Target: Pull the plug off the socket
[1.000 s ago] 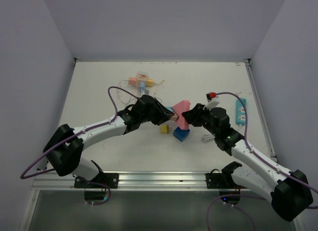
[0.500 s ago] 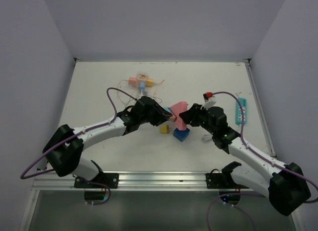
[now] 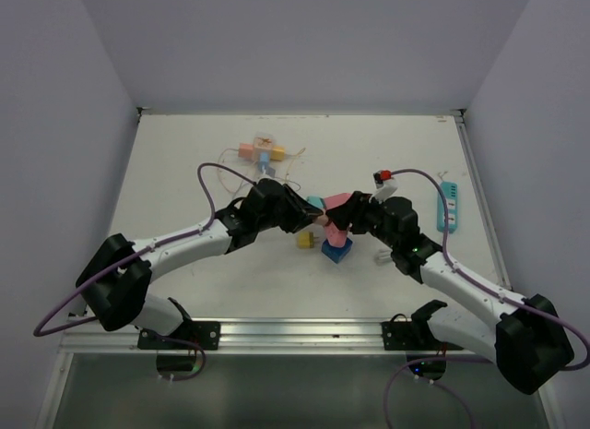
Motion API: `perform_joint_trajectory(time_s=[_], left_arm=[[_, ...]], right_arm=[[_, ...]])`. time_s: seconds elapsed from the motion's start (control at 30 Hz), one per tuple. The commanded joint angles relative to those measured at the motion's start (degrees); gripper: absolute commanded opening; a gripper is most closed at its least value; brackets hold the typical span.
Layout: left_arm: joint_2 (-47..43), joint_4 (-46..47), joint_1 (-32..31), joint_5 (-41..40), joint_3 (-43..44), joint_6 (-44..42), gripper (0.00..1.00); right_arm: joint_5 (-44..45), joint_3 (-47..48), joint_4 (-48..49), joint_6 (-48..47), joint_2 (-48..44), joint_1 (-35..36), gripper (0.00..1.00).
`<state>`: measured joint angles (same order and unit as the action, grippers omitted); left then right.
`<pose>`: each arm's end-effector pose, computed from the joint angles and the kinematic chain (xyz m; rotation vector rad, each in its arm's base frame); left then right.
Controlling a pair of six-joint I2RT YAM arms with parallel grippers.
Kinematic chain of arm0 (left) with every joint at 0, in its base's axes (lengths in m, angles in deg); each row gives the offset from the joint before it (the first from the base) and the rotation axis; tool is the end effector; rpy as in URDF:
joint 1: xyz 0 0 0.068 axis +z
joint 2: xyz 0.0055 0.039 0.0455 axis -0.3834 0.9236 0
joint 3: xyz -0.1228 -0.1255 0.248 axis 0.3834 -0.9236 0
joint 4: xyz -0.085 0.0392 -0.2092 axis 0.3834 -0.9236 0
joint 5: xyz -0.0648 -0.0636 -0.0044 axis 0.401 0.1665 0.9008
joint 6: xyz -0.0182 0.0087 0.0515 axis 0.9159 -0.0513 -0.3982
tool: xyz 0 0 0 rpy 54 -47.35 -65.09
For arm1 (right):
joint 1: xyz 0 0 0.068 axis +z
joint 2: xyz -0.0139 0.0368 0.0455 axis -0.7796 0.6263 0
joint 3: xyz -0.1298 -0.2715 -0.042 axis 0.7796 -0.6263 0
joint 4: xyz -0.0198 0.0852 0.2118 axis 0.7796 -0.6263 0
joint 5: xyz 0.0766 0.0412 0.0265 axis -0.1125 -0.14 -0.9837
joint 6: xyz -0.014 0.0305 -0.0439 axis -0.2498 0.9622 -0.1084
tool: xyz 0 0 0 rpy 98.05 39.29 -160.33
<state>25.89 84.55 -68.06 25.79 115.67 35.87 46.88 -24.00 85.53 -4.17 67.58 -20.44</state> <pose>0.2001 -0.2059 0.2847 -0.7680 2.3203 -1.2587 0.1583 0.0988 0.2770 0.0463 1.9604 0.9125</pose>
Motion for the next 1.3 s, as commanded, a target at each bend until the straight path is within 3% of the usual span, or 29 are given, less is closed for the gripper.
perform_joint_trajectory(time_s=[0.0,0.1,0.2,0.33,0.97,1.27], left_arm=[[-3.35,6.63,-0.36,1.56,0.14,0.85,0.0],[-3.7,6.63,-0.36,1.12,-0.12,0.67,0.0],[-3.79,6.02,-0.36,0.51,-0.03,0.15,0.0],[-4.14,4.79,-0.54,-0.63,-0.12,-0.73,0.0],[-8.88,-5.93,-3.44,-9.25,2.69,-0.21,0.0],[-12.92,-6.9,-3.44,-9.51,1.99,-0.47,0.0]], right_arm=[[-1.12,0.16,3.94,0.69,0.52,0.33,0.57],[-1.12,0.51,4.03,0.87,0.87,0.33,0.49],[-0.16,0.51,3.5,0.61,0.35,0.41,0.21],[2.13,0.51,1.66,-0.09,-0.7,0.33,0.01],[22.16,-1.34,-9.51,-0.71,-3.17,0.33,0.0],[24.37,-1.6,-9.6,-0.45,-2.55,0.33,0.0]])
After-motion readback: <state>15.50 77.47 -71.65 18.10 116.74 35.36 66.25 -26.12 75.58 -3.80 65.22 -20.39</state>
